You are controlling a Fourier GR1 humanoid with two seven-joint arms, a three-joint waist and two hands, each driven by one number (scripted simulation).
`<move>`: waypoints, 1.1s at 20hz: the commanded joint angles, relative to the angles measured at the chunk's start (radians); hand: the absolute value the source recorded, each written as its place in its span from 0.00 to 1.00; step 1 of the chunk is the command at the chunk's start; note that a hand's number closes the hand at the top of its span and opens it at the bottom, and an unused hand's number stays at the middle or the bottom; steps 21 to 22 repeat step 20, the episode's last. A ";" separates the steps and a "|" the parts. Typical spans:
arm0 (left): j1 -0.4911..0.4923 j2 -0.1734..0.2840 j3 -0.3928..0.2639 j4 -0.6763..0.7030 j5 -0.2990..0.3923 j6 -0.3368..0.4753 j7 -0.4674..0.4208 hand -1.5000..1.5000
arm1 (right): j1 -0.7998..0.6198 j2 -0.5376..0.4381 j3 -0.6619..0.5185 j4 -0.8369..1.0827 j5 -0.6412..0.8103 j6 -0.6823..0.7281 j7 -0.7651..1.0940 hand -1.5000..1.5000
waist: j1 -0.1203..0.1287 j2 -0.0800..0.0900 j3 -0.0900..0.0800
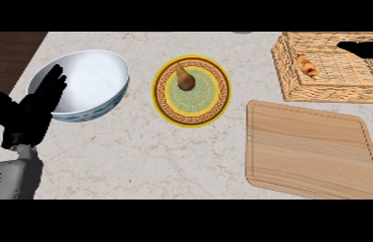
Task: Pick the croissant from the cutting board and place it in the basket
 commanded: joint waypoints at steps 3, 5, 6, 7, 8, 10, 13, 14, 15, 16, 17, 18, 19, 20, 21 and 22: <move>0.013 -0.002 0.008 0.011 0.019 -0.012 0.039 0.50 | -0.049 -0.100 -0.186 0.082 -0.169 0.024 0.057 0.00 | -0.014 0.008 -0.013; 0.014 -0.027 0.000 0.090 0.002 -0.012 -0.046 0.50 | -0.024 -0.109 -0.243 0.123 -0.221 0.022 0.027 0.00 | -0.022 0.014 -0.013; -0.014 -0.035 -0.005 0.077 -0.002 0.010 0.004 0.50 | -0.043 -0.145 -0.268 0.146 -0.248 0.053 0.065 0.00 | -0.024 0.013 -0.013; 0.032 -0.024 0.003 0.008 0.022 -0.013 0.021 0.50 | 0.006 -0.181 -0.297 0.158 -0.272 0.083 0.036 0.00 | -0.017 0.008 -0.012; 0.036 -0.007 0.012 0.043 0.017 -0.031 -0.022 0.50 | -0.042 -0.271 -0.307 0.213 -0.279 0.135 0.096 0.00 | -0.012 0.013 -0.013; 0.019 -0.030 0.000 0.068 0.014 -0.023 -0.018 0.50 | 0.024 -0.309 -0.322 0.285 -0.296 0.200 -0.001 0.00 | -0.014 0.017 -0.011; -0.012 -0.002 0.023 0.064 0.016 -0.021 0.010 0.50 | 0.082 -0.413 -0.366 0.375 -0.344 0.338 -0.027 0.00 | -0.018 0.018 -0.011; -0.013 -0.035 -0.004 0.038 0.005 0.002 0.030 0.50 | 0.080 -0.464 -0.353 0.401 -0.328 0.369 -0.035 0.00 | -0.012 0.018 -0.010; -0.025 -0.021 0.009 0.030 0.020 -0.009 0.044 0.50 | 0.154 -0.454 -0.339 0.411 -0.316 0.420 -0.088 0.00 | -0.018 0.018 -0.009; 0.032 -0.006 0.026 0.053 0.029 -0.044 -0.023 0.50 | 0.170 -0.481 -0.337 0.415 -0.317 0.452 -0.118 0.00 | -0.013 0.017 -0.011; 0.025 -0.037 -0.014 0.019 -0.004 -0.009 0.023 0.50 | 0.145 -0.539 -0.336 0.458 -0.317 0.493 -0.081 0.00 | -0.006 0.019 -0.009; 0.010 -0.046 -0.008 0.059 0.002 -0.013 -0.014 0.50 | 0.166 -0.533 -0.338 0.480 -0.317 0.504 -0.134 0.00 | -0.008 0.023 -0.009; 0.025 -0.017 0.013 0.043 0.026 -0.043 -0.002 0.50 | 0.178 -0.586 -0.347 0.499 -0.319 0.543 -0.135 0.00 | -0.004 0.022 -0.008; 0.012 -0.009 0.013 0.027 0.032 -0.050 0.014 0.50 | 0.195 -0.582 -0.335 0.522 -0.307 0.550 -0.174 0.00 | 0.002 0.022 -0.008; 0.012 -0.009 0.013 0.027 0.032 -0.050 0.014 0.50 | 0.195 -0.582 -0.335 0.522 -0.307 0.550 -0.174 0.00 | 0.002 0.022 -0.008; 0.012 -0.009 0.013 0.027 0.032 -0.050 0.014 0.50 | 0.195 -0.582 -0.335 0.522 -0.307 0.550 -0.174 0.00 | 0.002 0.022 -0.008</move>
